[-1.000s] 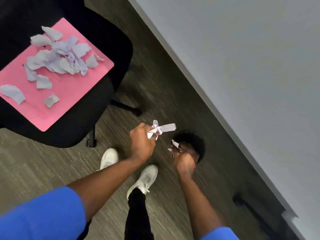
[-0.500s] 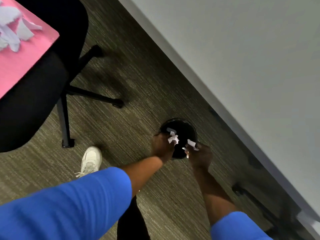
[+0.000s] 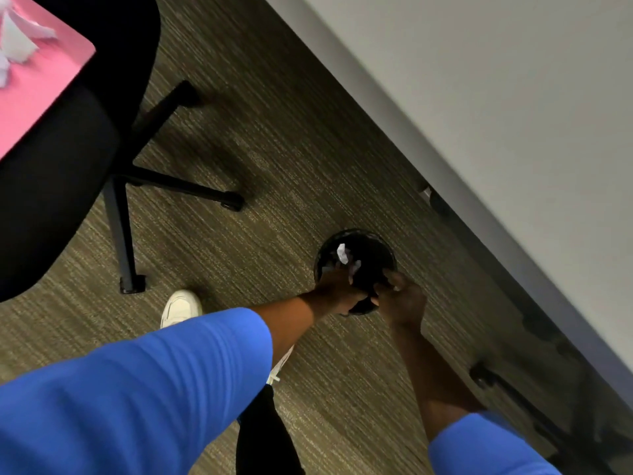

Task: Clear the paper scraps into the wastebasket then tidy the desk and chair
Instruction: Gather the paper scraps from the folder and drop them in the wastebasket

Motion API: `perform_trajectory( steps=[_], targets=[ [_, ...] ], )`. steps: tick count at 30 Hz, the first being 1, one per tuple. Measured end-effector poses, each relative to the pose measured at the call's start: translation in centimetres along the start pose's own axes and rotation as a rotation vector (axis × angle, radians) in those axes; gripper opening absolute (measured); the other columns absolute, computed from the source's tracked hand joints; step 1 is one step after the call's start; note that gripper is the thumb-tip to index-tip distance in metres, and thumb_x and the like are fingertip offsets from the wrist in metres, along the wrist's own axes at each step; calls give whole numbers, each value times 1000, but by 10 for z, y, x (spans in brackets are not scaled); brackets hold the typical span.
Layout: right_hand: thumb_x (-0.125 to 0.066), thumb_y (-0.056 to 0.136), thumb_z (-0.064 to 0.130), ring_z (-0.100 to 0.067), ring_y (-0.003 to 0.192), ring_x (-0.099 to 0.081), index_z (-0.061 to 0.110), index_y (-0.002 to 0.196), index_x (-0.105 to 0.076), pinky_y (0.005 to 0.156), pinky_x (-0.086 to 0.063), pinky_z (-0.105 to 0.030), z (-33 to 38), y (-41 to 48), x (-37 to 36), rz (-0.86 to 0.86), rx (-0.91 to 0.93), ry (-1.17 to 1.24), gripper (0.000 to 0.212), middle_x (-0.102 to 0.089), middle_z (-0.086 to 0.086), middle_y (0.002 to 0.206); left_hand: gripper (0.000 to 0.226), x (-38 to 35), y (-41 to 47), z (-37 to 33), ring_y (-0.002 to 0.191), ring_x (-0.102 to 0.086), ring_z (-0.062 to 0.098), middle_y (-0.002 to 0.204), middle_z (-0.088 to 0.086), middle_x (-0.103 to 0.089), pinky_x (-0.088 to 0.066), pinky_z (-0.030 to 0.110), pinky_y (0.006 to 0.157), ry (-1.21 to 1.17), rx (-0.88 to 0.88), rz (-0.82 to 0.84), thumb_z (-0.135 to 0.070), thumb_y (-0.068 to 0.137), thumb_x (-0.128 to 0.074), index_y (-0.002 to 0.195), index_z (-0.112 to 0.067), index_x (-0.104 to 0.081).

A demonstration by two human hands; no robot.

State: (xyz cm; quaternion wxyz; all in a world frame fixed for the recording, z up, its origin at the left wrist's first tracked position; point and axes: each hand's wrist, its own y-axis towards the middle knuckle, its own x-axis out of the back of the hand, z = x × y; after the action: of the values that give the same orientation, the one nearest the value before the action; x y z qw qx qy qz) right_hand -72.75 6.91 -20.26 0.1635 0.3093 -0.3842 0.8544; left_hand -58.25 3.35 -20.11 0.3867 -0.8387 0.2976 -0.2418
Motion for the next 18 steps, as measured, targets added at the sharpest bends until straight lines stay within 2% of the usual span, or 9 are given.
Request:
perform_trajectory(
  steps=[1, 2, 4, 7, 8, 11, 15, 16, 18],
  targets=[
    [-75, 89, 6, -33, 105, -78, 18, 123, -78, 95, -63, -54, 4, -5, 0, 1, 20, -39, 35, -79, -12, 121, 26, 4, -5, 1, 128, -63, 39, 129, 26, -70, -51, 36, 100, 26, 0, 18, -29, 102, -64, 106, -4, -72],
    [-75, 90, 8, -32, 104, -78, 18, 124, -78, 94, -63, -53, 8, -10, 0, 3, 43, -73, 35, -80, -11, 119, 31, 7, -9, 3, 121, -66, 38, 122, 26, -73, -53, 38, 98, 44, -9, 14, -31, 103, -62, 98, -2, -72],
    [-75, 90, 11, -29, 103, -78, 18, 123, -78, 95, -63, -47, 20, -22, -2, 3, 96, -122, 34, -81, -8, 116, 38, 17, -25, 6, 121, -66, 36, 125, 22, -73, -54, 41, 99, 71, 10, -15, -36, 103, -60, 114, -3, -74],
    [-74, 92, 10, -27, 99, -77, 13, 125, -77, 91, -55, -30, 44, -42, -12, 14, 177, -174, 32, -81, -8, 118, 45, 36, -49, 16, 130, -63, 36, 137, 18, -69, -53, 41, 107, 91, 76, -109, -40, 103, -61, 133, -7, -69],
    [-74, 93, 8, -29, 99, -77, 9, 125, -76, 91, -55, -31, 54, -48, -16, 22, 200, -177, 32, -80, -11, 119, 44, 44, -56, 20, 129, -64, 35, 137, 17, -70, -53, 41, 108, 52, 95, -129, -38, 102, -64, 133, -8, -69],
    [-73, 92, 3, -34, 107, -75, 3, 127, -73, 99, -57, -44, 87, -69, -29, 63, 273, -194, 35, -77, -17, 122, 34, 71, -82, 30, 119, -71, 30, 126, 12, -75, -58, 40, 104, 0, 118, -195, -30, 99, -70, 125, -9, -73],
    [-73, 93, 8, -23, 105, -73, 12, 128, -73, 93, -47, -26, 140, -98, -47, 120, 353, -200, 35, -79, -11, 116, 23, 114, -117, 42, 115, -70, 29, 116, 12, -75, -58, 34, 98, -81, 172, -376, -25, 94, -72, 111, -11, -76],
    [-73, 94, 10, -21, 104, -72, 14, 130, -72, 95, -48, -28, 155, -105, -52, 152, 352, -194, 37, -79, -10, 117, 20, 126, -125, 44, 115, -69, 29, 114, 12, -76, -56, 33, 96, -90, 172, -427, -25, 94, -71, 108, -12, -76],
    [-72, 95, 13, -23, 111, -71, 18, 136, -67, 103, -53, -39, 183, -116, -63, 227, 349, -191, 42, -76, -8, 125, 9, 149, -146, 49, 108, -72, 28, 103, 7, -77, -54, 32, 86, -120, 163, -527, -27, 95, -69, 94, -19, -73]
  ],
)
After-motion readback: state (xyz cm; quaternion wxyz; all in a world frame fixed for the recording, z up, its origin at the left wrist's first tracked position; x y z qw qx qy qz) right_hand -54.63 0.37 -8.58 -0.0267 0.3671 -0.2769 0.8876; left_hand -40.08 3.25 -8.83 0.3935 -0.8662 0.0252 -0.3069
